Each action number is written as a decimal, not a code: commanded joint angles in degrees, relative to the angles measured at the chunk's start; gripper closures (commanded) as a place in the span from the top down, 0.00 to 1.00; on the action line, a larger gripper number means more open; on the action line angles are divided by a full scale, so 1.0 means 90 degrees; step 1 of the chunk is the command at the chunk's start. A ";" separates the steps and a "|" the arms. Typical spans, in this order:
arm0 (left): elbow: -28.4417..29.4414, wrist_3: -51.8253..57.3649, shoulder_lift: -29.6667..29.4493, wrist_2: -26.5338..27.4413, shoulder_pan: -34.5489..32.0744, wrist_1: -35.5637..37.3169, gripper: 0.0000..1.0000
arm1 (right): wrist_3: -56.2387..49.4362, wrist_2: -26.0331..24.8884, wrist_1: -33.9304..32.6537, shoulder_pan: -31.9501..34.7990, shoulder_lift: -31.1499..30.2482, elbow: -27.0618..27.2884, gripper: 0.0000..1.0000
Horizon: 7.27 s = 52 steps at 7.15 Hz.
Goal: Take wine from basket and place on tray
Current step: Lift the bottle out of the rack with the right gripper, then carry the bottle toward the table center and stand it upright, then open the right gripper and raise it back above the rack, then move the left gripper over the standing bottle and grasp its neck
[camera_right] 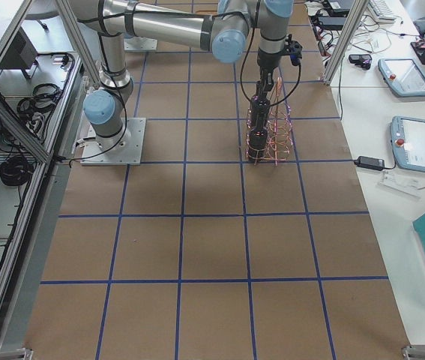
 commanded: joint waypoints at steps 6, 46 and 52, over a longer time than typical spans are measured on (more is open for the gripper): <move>-0.0003 0.0010 0.0019 0.0004 0.0025 -0.0009 1.00 | 0.3436 -0.0240 0.1697 0.2307 -0.1299 0.0036 0.17; 0.0885 -0.0283 -0.2030 -0.0181 -0.2249 0.1386 0.96 | 0.2285 -0.0445 0.0329 0.1827 -0.1162 0.0683 1.00; 0.0807 -0.0273 -0.2325 -0.0211 -0.2396 0.1417 0.74 | 0.2275 -0.0523 0.0339 0.1827 -0.1123 0.0722 1.00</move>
